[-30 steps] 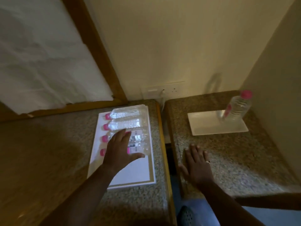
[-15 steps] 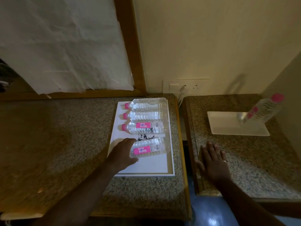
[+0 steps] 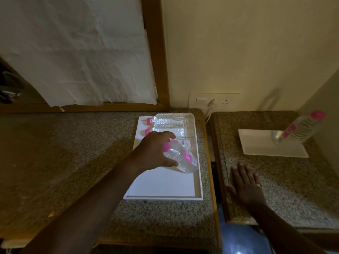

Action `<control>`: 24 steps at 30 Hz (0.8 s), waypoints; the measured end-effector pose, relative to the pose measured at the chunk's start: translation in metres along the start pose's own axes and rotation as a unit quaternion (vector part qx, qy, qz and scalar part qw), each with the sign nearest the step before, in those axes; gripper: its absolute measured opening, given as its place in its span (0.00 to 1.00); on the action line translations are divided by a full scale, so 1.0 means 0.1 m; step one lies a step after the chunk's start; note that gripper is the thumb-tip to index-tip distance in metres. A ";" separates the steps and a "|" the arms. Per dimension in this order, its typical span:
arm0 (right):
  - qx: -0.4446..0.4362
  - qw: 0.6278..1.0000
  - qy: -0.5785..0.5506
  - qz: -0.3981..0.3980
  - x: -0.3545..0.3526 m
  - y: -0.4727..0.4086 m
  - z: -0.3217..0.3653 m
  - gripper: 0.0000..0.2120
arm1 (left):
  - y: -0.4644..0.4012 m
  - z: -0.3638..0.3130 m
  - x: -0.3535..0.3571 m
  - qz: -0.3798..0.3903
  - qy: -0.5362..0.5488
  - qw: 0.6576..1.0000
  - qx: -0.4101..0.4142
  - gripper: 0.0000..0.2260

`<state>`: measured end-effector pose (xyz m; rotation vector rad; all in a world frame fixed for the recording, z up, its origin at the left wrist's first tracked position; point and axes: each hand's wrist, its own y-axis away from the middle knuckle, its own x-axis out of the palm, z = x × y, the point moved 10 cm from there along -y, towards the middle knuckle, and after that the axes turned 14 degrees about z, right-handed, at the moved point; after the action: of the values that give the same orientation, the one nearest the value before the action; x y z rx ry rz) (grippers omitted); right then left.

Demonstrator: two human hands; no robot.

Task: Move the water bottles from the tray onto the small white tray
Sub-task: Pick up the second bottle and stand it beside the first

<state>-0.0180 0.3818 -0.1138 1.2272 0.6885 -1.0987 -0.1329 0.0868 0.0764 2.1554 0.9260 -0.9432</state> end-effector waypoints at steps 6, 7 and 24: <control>-0.004 1.000 -0.007 0.010 0.03 -0.01 -0.01 0.43 | -0.14 -0.22 0.24 -0.059 0.116 0.991 0.033 0.31; -0.004 1.000 -0.011 0.012 0.03 -0.01 -0.03 0.44 | -0.17 -0.23 0.31 -0.056 0.134 0.989 0.032 0.31; 0.041 0.998 -0.041 0.015 0.03 0.21 -0.80 0.41 | -0.58 -0.97 0.12 -0.044 0.081 0.992 0.090 0.32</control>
<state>0.0134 0.4571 -0.1283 1.2508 0.5668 -1.1545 -0.1366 0.1960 0.1071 2.3896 1.0551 -0.9367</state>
